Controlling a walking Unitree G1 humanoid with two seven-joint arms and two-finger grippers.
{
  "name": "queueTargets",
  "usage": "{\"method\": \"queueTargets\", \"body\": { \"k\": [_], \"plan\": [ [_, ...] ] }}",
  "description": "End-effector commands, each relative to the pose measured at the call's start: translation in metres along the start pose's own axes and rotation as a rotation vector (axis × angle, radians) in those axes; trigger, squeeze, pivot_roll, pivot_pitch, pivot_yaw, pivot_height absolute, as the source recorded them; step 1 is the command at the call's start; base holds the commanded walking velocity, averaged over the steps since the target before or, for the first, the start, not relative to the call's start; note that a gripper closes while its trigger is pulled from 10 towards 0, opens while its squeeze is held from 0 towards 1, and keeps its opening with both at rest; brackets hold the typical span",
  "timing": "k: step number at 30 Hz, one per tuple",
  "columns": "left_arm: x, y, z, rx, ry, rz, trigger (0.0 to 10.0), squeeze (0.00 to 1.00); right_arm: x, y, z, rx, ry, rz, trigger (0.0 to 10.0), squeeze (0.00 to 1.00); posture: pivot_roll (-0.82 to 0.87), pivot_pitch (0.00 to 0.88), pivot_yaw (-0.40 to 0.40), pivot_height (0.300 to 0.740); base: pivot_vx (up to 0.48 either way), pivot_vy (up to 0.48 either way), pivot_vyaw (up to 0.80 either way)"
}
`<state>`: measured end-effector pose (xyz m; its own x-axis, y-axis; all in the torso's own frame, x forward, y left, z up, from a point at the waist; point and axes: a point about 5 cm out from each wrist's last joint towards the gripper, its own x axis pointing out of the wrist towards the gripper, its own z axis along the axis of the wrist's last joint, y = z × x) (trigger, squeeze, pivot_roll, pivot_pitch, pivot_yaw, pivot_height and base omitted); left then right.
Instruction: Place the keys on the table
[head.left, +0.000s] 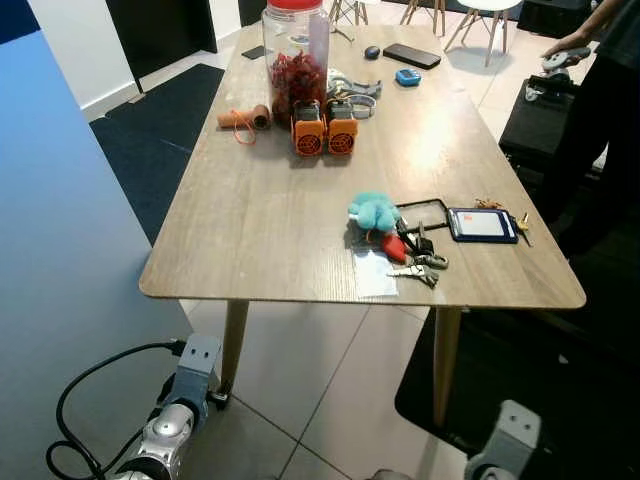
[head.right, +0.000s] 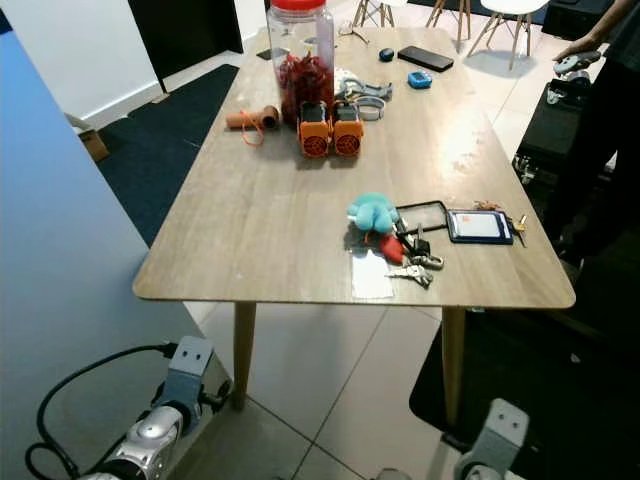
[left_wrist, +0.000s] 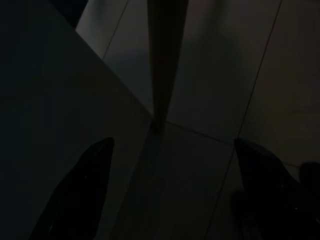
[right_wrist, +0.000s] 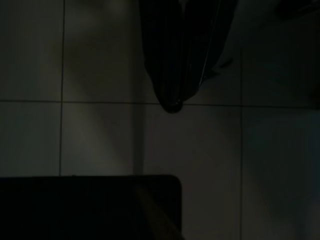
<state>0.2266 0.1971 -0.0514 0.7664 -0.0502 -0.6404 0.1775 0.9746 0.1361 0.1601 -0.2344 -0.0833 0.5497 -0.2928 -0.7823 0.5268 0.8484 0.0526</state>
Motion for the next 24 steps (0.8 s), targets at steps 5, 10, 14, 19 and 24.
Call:
{"method": "queueTargets", "body": {
  "k": [5, 10, 14, 19, 24],
  "plan": [
    [0.001, -0.002, 0.001, -0.023, -0.009, -0.018, 10.0, 0.0, 0.0, 0.017, -0.004, -0.058, 0.011, 0.101, 10.0, 0.0, 0.01, 0.004, 0.034, 0.74, 0.0, 0.0, 0.0],
    [0.0, -0.002, -0.001, -0.017, 0.002, -0.021, 10.0, 0.0, -0.001, 0.027, -0.006, -0.07, 0.015, 0.151, 10.0, 0.0, 0.01, 0.0, 0.04, 0.74, 0.0, 0.0, 0.0],
    [0.0, -0.001, -0.001, -0.008, 0.006, -0.026, 10.0, 0.0, -0.002, 0.029, -0.009, -0.065, 0.024, 0.153, 10.0, 0.0, 0.01, 0.0, 0.043, 0.74, 0.0, 0.0, 0.0],
    [0.0, -0.001, 0.0, 0.002, -0.001, -0.034, 10.0, 0.0, -0.003, 0.026, -0.014, -0.105, 0.037, 0.146, 10.0, 0.0, 0.01, 0.0, 0.045, 0.74, 0.0, 0.0, 0.0],
    [0.0, -0.002, 0.001, 0.015, -0.001, -0.044, 10.0, 0.0, -0.004, 0.026, -0.017, -0.121, 0.042, 0.156, 10.0, 0.0, 0.02, 0.0, 0.046, 0.74, 0.0, 0.0, 0.0]
  ]
}}
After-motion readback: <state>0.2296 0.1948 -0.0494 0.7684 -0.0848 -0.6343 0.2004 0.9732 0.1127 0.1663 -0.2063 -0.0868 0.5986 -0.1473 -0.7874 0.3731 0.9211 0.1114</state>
